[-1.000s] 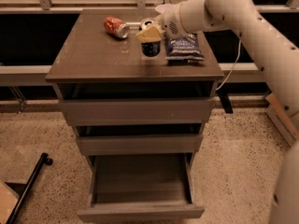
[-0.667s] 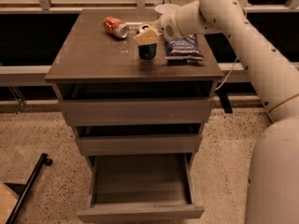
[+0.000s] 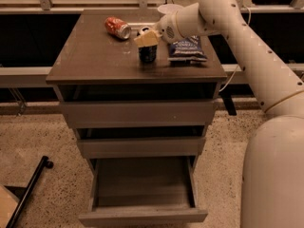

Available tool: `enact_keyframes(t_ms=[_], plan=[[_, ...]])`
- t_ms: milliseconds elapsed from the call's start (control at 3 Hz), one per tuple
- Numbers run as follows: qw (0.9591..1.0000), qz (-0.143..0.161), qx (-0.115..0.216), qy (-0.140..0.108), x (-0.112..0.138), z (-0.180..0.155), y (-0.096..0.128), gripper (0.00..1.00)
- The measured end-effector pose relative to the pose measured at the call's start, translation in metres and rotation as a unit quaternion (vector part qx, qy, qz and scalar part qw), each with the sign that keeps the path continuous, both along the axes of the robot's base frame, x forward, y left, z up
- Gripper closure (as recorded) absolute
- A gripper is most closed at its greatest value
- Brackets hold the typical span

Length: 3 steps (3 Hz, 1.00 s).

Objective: Pick pepsi can from bottom drawer and place on counter

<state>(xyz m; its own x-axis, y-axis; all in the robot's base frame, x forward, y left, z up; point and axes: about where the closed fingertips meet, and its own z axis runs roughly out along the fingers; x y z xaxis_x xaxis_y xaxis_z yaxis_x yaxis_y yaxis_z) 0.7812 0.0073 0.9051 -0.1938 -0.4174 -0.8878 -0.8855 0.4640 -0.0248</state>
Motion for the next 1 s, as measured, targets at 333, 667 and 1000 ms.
enact_keyframes(t_ms=[333, 667, 1000], plan=[[1.0000, 0.002, 0.000, 0.001, 0.0000, -0.0020, 0.0030, 0.26], [1.0000, 0.004, 0.000, 0.003, -0.0001, -0.0040, 0.0060, 0.05], [1.0000, 0.006, 0.000, 0.004, -0.0001, -0.0052, 0.0078, 0.00]])
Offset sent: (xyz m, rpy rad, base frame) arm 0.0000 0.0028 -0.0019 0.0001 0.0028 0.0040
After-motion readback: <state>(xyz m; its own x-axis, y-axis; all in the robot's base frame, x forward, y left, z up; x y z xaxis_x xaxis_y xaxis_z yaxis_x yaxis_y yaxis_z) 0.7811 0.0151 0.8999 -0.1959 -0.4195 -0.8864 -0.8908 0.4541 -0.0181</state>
